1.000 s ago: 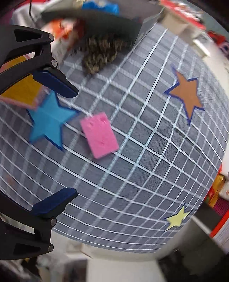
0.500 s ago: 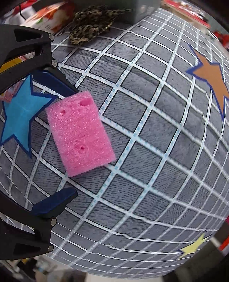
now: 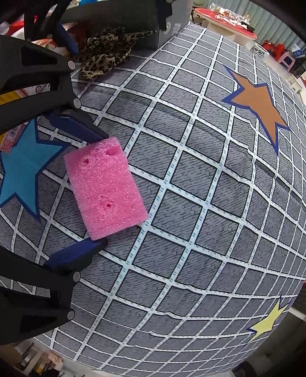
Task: Organize soft objects
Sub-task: 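Grasp the pink foam block with the right gripper while the left grasps the leopard-print cloth, then carry the pink foam block and leopard cloth in both grippers over the box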
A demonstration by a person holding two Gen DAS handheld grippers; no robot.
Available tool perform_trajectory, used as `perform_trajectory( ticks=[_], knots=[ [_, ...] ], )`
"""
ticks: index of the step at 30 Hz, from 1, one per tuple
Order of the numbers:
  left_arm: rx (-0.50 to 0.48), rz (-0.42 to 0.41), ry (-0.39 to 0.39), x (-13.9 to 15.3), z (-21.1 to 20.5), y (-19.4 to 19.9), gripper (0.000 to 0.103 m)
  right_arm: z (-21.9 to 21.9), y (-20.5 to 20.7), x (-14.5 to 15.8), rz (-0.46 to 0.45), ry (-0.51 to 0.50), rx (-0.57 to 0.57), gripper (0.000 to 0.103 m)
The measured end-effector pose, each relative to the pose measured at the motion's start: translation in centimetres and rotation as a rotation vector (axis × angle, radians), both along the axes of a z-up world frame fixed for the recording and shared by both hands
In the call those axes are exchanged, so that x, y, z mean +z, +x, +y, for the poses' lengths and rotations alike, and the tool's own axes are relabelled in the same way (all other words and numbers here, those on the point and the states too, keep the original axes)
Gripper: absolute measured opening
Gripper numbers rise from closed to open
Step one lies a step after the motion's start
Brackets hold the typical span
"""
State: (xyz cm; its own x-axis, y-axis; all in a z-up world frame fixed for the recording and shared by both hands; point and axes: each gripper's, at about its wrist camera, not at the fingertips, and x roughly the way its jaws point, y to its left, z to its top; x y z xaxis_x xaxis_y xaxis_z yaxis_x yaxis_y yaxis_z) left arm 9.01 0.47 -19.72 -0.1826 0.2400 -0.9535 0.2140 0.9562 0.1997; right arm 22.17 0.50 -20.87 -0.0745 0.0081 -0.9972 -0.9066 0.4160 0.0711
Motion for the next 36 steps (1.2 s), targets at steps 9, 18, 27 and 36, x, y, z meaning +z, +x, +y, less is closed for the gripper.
perform_trajectory(
  ticks=[9, 18, 27, 36],
  knots=[
    [0.017, 0.147, 0.003, -3.6, 0.1, 0.8, 0.091, -2.0, 0.9, 1.4, 0.104, 0.045, -0.167, 0.077],
    [0.175, -0.013, -0.06, -0.3, 2.1, 0.9, 0.037, -7.0, 3.4, 6.0, 0.144, 0.155, -0.361, 0.077],
    [0.393, -0.286, -0.032, 6.0, 4.1, 0.5, 0.037, -13.1, 2.7, 8.5, 0.123, 0.172, -0.51, 0.077],
    [0.453, -0.405, -0.057, 10.2, 0.7, -3.0, 0.037, -17.2, -1.2, 11.9, 0.077, 0.201, -0.597, 0.077]
  ],
)
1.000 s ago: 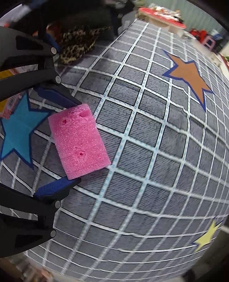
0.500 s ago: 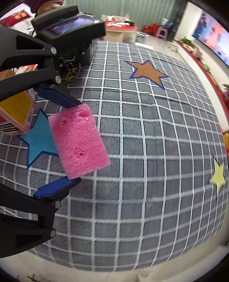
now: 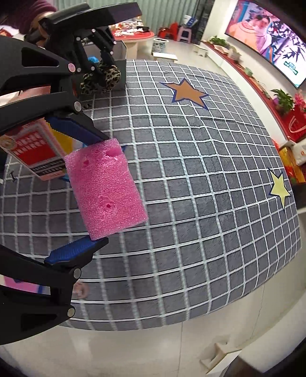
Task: Organize soft objects
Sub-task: 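Carry the pink foam block and leopard cloth in both grippers over the box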
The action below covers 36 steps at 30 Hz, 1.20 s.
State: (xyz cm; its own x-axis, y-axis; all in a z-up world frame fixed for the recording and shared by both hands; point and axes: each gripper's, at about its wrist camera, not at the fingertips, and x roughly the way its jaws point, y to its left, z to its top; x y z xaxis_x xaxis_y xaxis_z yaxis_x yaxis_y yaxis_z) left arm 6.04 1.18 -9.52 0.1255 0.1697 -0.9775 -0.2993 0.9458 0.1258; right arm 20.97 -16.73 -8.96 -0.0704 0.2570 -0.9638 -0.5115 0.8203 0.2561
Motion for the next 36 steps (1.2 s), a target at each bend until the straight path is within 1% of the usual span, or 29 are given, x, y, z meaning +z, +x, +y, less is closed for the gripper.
perform_trajectory(
  ticks=[1, 3, 6, 8, 10, 12, 18, 22, 28, 31, 36],
  knots=[
    [0.007, -0.011, 0.0, 0.4, -0.3, -1.0, 0.037, -0.2, -0.7, 0.4, -0.004, 0.001, -0.008, 0.077],
    [0.028, -0.035, 0.001, 0.7, -1.8, -1.6, 0.037, -0.4, -2.0, 1.2, -0.016, 0.002, -0.018, 0.077],
    [0.071, -0.075, 0.0, 2.4, -2.8, -3.5, 0.037, -0.2, -4.1, 2.9, -0.04, 0.013, -0.017, 0.077],
    [0.098, -0.102, 0.014, 3.5, -3.1, -5.0, 0.037, 0.0, -5.3, 4.1, -0.063, 0.018, -0.011, 0.077],
    [0.129, -0.126, 0.025, 4.7, -3.2, -6.6, 0.037, 0.4, -6.9, 5.3, -0.082, 0.023, -0.003, 0.077],
    [0.169, -0.151, 0.012, 5.5, -2.9, -8.3, 0.037, 1.0, -8.4, 6.3, -0.093, 0.028, 0.009, 0.077],
    [0.287, -0.202, -0.001, 6.8, -1.9, -12.7, 0.037, 4.1, -13.2, 8.3, -0.118, 0.038, 0.103, 0.077],
    [0.363, -0.21, -0.005, 6.8, -1.2, -15.8, 0.037, 6.5, -16.6, 8.3, -0.121, 0.036, 0.167, 0.077],
    [0.466, -0.2, -0.023, 5.9, -0.4, -20.3, 0.037, 9.6, -21.3, 7.1, -0.085, 0.036, 0.258, 0.077],
    [0.51, -0.19, -0.035, 5.3, -0.1, -22.1, 0.037, 10.9, -23.0, 6.7, -0.085, 0.019, 0.311, 0.077],
    [0.554, -0.184, -0.058, 4.3, 0.3, -24.2, 0.037, 12.7, -25.1, 6.6, -0.095, 0.008, 0.378, 0.077]
  ],
)
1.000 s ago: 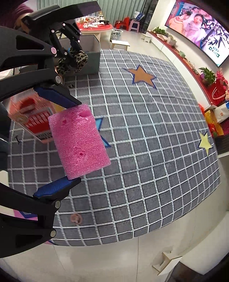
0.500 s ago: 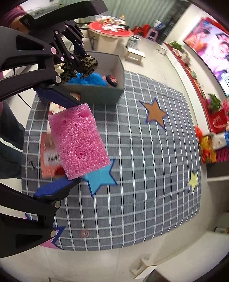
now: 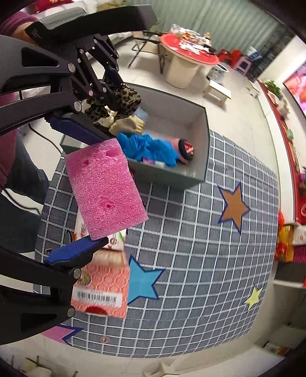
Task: Organize soft objects
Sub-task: 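Carry the pink foam block and leopard cloth in both grippers over the box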
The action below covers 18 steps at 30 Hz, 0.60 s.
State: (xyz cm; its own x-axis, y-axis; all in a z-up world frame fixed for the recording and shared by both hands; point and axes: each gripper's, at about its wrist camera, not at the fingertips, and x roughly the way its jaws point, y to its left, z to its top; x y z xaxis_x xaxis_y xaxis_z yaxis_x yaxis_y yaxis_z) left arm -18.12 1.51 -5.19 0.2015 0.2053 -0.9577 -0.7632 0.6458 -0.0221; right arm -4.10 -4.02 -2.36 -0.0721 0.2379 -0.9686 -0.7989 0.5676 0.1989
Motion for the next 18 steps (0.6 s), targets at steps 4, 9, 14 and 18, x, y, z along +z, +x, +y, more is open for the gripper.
perform_trajectory(
  ticks=[4, 9, 14, 18],
  knots=[
    [0.023, -0.01, -0.011, -0.2, 0.6, -1.0, 0.037, 1.2, -1.2, 0.2, -0.013, -0.006, 0.04, 0.077],
    [0.049, -0.027, -0.019, -0.5, 1.6, -1.9, 0.037, 2.9, -2.5, 0.2, -0.025, -0.02, 0.083, 0.077],
    [0.073, -0.037, -0.035, -1.1, 2.5, -2.5, 0.037, 4.1, -3.4, -0.1, -0.035, -0.042, 0.117, 0.077],
    [0.089, -0.043, -0.044, -1.5, 3.2, -2.9, 0.037, 5.1, -3.8, -0.3, -0.045, -0.061, 0.141, 0.077]
  ],
)
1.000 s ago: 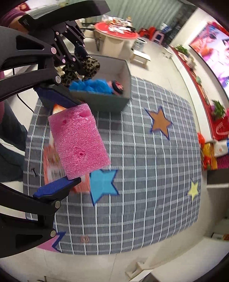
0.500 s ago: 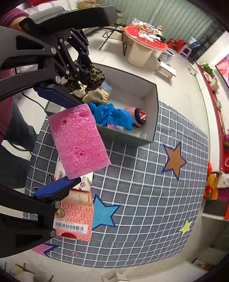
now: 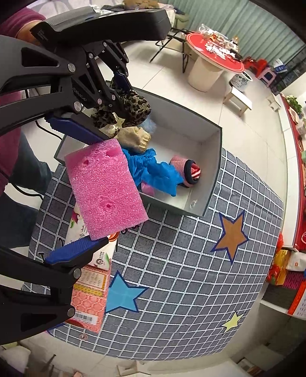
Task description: Organize soft objects
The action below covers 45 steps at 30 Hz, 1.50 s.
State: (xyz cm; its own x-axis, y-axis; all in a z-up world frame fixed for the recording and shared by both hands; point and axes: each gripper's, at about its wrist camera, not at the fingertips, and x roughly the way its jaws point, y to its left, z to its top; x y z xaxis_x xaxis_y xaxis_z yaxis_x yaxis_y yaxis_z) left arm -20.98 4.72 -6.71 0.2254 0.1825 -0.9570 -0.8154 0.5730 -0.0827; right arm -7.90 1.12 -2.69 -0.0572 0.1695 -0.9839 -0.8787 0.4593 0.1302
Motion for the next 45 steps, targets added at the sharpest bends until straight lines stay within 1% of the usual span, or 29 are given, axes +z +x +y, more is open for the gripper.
perform_trajectory(
  ticks=[2, 3, 4, 5, 6, 7, 8, 10, 11, 12, 13, 14, 17, 19, 21, 23, 25, 27, 29, 30, 32, 34, 37, 45],
  knots=[
    [0.008, -0.007, 0.001, 0.1, 0.2, -0.1, 0.038, 0.8, -0.3, 0.1, -0.009, -0.001, 0.02, 0.077],
    [0.014, -0.015, 0.006, 0.2, 0.4, -0.2, 0.041, 1.4, -0.5, 0.2, -0.014, 0.003, 0.031, 0.077],
    [0.018, -0.024, 0.013, 0.4, 0.6, -0.3, 0.048, 1.9, -0.6, 0.3, -0.017, 0.007, 0.04, 0.077],
    [0.02, -0.033, 0.019, 0.5, 0.6, -0.4, 0.053, 2.5, -0.8, 0.5, -0.019, 0.015, 0.048, 0.078],
    [0.023, -0.041, 0.034, 0.8, 0.7, -0.6, 0.064, 3.1, -1.0, 0.6, -0.021, 0.025, 0.057, 0.078],
    [0.025, -0.042, 0.046, 1.0, 0.8, -0.6, 0.078, 3.7, -1.1, 0.8, -0.027, 0.037, 0.067, 0.078],
    [0.027, -0.042, 0.062, 1.2, 0.8, -0.8, 0.084, 4.3, -1.2, 1.0, -0.035, 0.047, 0.077, 0.078],
    [0.022, -0.044, 0.091, 1.7, 0.8, -1.0, 0.087, 5.4, -1.4, 1.3, -0.045, 0.061, 0.099, 0.079],
    [0.019, -0.039, 0.097, 1.8, 0.8, -1.1, 0.088, 5.9, -1.4, 1.4, -0.042, 0.063, 0.108, 0.081],
    [0.02, -0.034, 0.103, 1.8, 0.8, -1.2, 0.091, 6.3, -1.4, 1.4, -0.037, 0.06, 0.115, 0.085],
    [0.021, -0.036, 0.112, 2.0, 0.8, -1.4, 0.092, 6.5, -1.3, 1.5, -0.035, 0.057, 0.116, 0.096],
    [0.019, -0.045, 0.121, 2.2, 0.7, -1.7, 0.092, 6.7, -1.1, 1.6, -0.034, 0.058, 0.113, 0.103],
    [0.019, -0.081, 0.142, 3.0, 0.3, -2.3, 0.092, 6.5, -0.8, 1.7, -0.019, 0.058, 0.113, 0.103],
    [0.015, -0.09, 0.135, 3.2, 0.2, -2.7, 0.092, 6.3, -0.8, 1.5, -0.022, 0.044, 0.11, 0.103],
    [-0.001, -0.06, 0.108, 2.8, 0.1, -2.6, 0.093, 6.0, -0.9, 1.4, -0.033, 0.033, 0.109, 0.103],
    [-0.025, 0.01, 0.1, 2.2, -0.3, -2.4, 0.093, 5.5, -1.3, 1.6, -0.052, 0.024, 0.121, 0.103],
    [-0.039, 0.024, 0.1, 2.0, -1.0, -2.6, 0.093, 4.7, -2.0, 1.8, -0.105, 0.001, 0.132, 0.103],
    [-0.052, 0.015, 0.085, 2.1, -1.8, -2.8, 0.093, 3.6, -2.7, 1.8, -0.136, -0.009, 0.123, 0.103],
    [-0.055, 0.015, 0.08, 2.2, -2.5, -2.8, 0.093, 2.3, -3.2, 1.2, -0.114, -0.018, 0.101, 0.103],
    [-0.063, 0.031, 0.085, 2.2, -3.0, -2.7, 0.093, 1.7, -3.4, 0.6, -0.08, -0.032, 0.094, 0.103],
    [-0.085, 0.071, 0.115, 2.4, -3.7, -2.4, 0.093, 1.3, -3.3, -0.3, -0.048, -0.063, 0.081, 0.103],
    [-0.105, 0.072, 0.133, 2.7, -4.1, -2.3, 0.093, 1.0, -2.9, -0.4, -0.049, -0.076, 0.044, 0.103],
    [-0.113, 0.067, 0.15, 3.2, -4.4, -2.6, 0.093, 0.7, -2.8, -0.2, -0.041, -0.065, 0.02, 0.103],
    [-0.105, 0.066, 0.168, 3.6, -4.1, -3.5, 0.093, 0.9, -4.3, -0.1, -0.044, -0.067, 0.049, 0.103]
  ],
)
